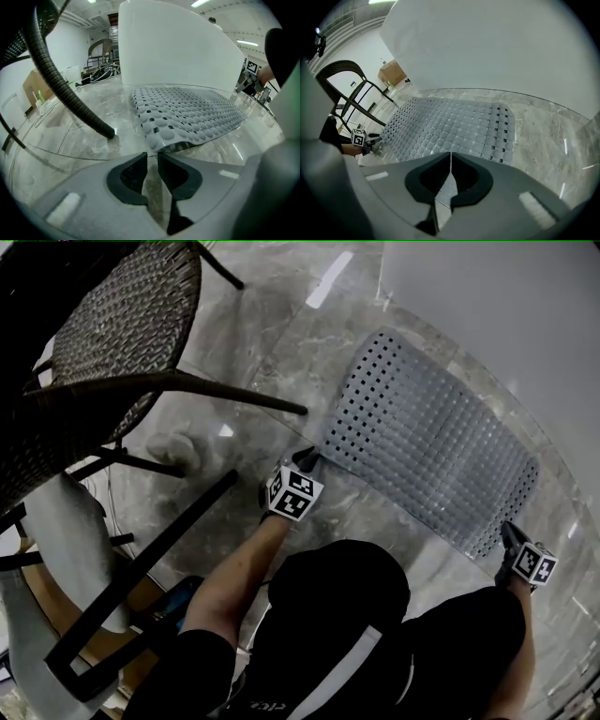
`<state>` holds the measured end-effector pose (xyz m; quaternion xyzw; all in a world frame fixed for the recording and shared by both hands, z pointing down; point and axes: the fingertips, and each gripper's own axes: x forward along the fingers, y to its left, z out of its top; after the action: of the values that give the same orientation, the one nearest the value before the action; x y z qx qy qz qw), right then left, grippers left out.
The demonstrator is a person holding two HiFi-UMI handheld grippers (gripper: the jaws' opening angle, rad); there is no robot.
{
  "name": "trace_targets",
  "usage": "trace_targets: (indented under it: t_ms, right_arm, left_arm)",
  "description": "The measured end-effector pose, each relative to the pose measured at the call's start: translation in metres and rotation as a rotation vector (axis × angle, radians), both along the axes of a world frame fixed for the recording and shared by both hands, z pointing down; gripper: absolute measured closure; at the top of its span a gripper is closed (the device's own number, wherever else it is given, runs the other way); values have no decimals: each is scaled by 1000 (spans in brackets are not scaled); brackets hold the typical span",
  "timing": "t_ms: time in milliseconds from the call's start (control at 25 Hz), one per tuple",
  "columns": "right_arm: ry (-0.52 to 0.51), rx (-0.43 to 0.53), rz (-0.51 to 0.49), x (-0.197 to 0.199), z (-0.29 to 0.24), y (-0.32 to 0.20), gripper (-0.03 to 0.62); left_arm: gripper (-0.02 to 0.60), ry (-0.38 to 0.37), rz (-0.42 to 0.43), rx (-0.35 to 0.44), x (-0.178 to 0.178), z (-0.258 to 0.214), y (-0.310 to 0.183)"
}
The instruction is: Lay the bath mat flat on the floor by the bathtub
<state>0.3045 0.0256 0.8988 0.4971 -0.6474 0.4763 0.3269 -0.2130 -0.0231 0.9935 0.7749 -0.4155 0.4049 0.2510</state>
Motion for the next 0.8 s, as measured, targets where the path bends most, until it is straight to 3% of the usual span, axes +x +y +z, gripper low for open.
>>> trace_targets:
  t_ms: [120,400,640,800]
  right_arm:
    - [3,-3,4,1,2,3,585]
    - [3,-3,6,4,1,5,585]
    - [2,-12,11,8,4,12,585]
    - [-4,-15,14,8,4,15,585]
  left_arm:
    - [508,-11,31,-5,3,6,3]
    - [509,-41,11,43,-2,3,-17]
    - [546,7,-17,187,3,-46,-41]
    - [543,1,35,320,16,-90,-62]
